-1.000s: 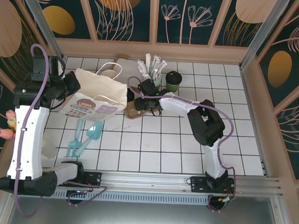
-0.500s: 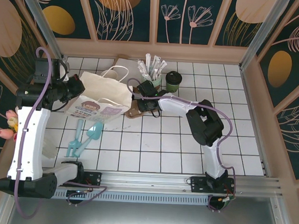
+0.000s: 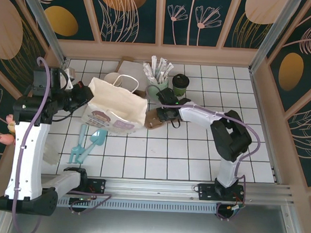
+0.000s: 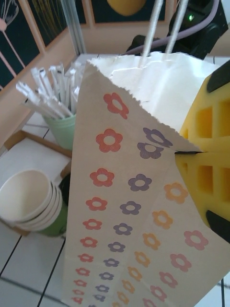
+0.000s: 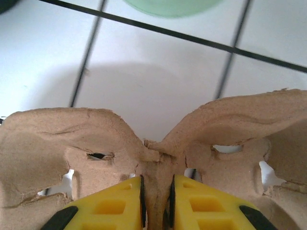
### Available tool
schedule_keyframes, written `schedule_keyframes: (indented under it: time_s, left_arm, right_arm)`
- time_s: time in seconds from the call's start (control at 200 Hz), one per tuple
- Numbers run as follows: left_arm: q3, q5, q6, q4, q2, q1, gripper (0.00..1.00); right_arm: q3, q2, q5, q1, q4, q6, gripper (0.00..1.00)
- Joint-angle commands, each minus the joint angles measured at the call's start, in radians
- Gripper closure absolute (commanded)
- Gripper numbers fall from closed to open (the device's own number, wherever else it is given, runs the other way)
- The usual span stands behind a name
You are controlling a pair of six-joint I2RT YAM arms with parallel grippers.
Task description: Pack the takeout coffee
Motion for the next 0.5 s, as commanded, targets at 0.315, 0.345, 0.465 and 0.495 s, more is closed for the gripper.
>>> schedule_keyframes:
  time_s: [0.315,0.345,0.465,0.495]
  left_arm:
    - [-0.212,-0.103,-0.355,0.394,0.000,-0.303,1.00]
    - [-0.224,-0.111,-0.376,0.420,0.007,-0.323,1.00]
    - [-0.220,-0.170,-0.422,0.442,0.081,-0.427,1.00]
    - [-0.209,-0.173,-0.422,0.431,0.108,-0.447,1.00]
  right_arm:
    - [-0.256,-0.241,0.066,-0.145,-0.014,0.035,0.80]
    - [-0.271,-0.258,0.068,-0.177,-0.014,0.033,0.80]
    - [-0.308,-0.306,0.070,-0.216,-0.014,0.030,0.80]
    - [-0.314,-0.313,0.069,-0.221,-0.014,0.030,0.80]
